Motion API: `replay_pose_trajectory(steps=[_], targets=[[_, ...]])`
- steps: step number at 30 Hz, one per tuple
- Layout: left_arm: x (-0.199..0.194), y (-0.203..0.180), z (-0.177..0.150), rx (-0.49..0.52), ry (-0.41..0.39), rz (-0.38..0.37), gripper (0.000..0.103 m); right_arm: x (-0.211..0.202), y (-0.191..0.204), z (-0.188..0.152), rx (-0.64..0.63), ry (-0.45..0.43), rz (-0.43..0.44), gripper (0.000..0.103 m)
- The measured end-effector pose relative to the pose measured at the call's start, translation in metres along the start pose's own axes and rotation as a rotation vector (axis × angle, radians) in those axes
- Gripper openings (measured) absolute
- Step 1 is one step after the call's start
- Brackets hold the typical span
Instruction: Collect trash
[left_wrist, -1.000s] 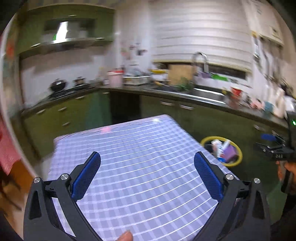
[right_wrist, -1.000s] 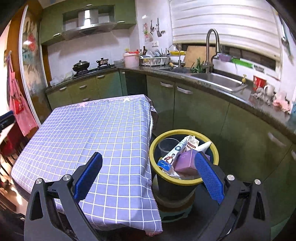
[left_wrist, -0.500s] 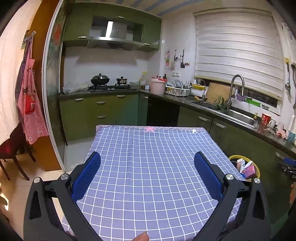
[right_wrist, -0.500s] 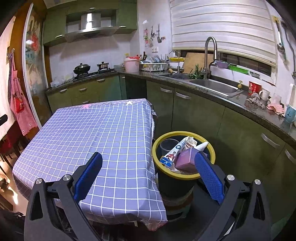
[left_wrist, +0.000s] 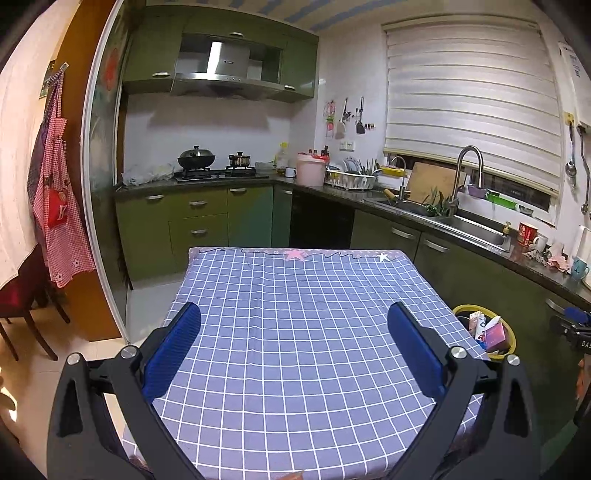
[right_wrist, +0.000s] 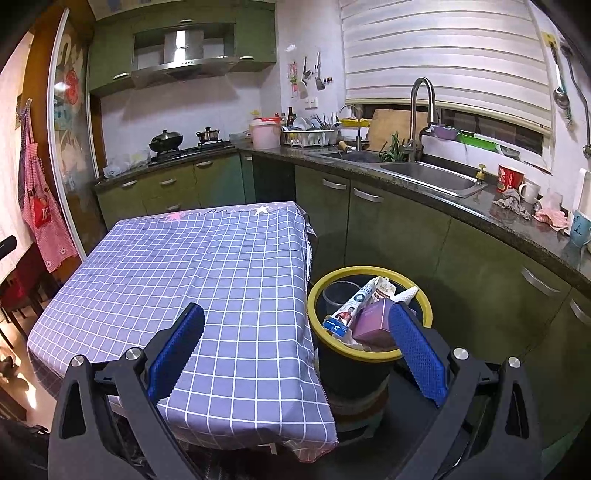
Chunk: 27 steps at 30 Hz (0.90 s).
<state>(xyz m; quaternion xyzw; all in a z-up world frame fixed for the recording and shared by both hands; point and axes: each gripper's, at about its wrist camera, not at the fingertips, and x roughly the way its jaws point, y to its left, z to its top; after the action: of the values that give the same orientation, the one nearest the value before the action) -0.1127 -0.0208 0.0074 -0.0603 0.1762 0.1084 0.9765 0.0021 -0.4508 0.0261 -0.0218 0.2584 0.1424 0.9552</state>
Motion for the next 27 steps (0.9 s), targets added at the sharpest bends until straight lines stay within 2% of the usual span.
replay_pose_trajectory(steps=[27], targets=[[0.0018, -0.008, -0.0013, 0.009, 0.021, -0.029, 0.096, -0.0001, -0.0022, 0.0014, 0.007, -0.005, -0.001, 0.098]])
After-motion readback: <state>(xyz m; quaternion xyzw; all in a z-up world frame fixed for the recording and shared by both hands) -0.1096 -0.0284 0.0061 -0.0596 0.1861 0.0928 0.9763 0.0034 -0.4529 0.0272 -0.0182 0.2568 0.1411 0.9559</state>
